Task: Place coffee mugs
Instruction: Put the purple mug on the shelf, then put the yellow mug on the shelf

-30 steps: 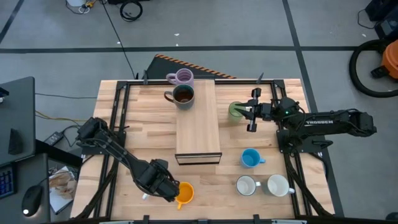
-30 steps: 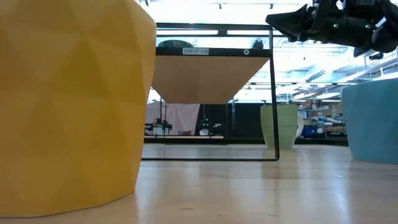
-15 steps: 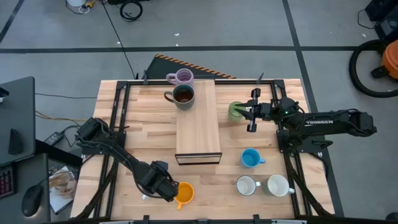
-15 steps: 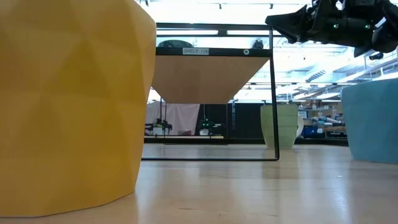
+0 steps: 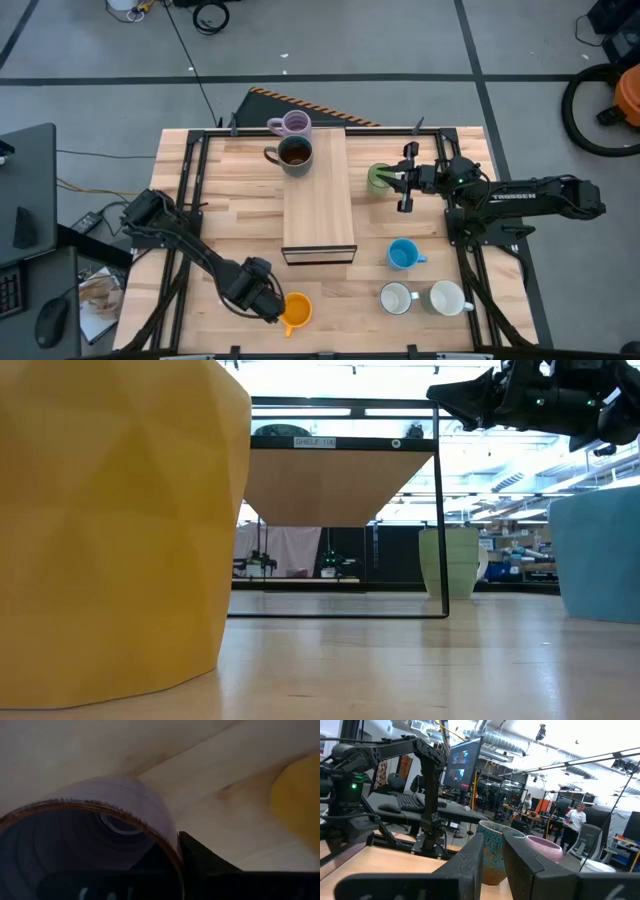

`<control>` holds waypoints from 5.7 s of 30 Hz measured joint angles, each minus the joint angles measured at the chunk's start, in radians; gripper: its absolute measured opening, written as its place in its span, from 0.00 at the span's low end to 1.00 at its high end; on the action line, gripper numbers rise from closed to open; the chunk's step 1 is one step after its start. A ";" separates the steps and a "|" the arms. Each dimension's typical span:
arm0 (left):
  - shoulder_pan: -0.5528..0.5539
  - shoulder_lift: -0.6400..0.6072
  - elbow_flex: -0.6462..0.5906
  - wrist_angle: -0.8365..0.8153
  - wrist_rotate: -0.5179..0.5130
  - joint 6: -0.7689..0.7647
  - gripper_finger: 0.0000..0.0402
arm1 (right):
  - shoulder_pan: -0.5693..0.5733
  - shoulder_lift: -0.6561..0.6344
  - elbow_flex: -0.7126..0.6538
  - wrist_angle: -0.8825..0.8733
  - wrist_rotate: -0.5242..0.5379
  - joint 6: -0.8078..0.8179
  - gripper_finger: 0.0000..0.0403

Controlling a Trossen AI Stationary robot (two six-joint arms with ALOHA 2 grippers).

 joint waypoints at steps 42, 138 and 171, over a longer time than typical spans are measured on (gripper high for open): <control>0.601 -0.294 0.334 -0.341 -0.035 1.391 0.06 | 0.134 0.000 0.000 -0.239 -0.002 0.235 0.19; 0.629 0.082 0.880 -0.516 -0.232 1.554 0.27 | 0.202 0.014 0.000 -0.221 0.112 0.191 0.19; 0.192 0.096 0.531 0.073 0.024 0.901 0.27 | 0.137 0.013 0.000 -0.065 0.214 -0.021 0.19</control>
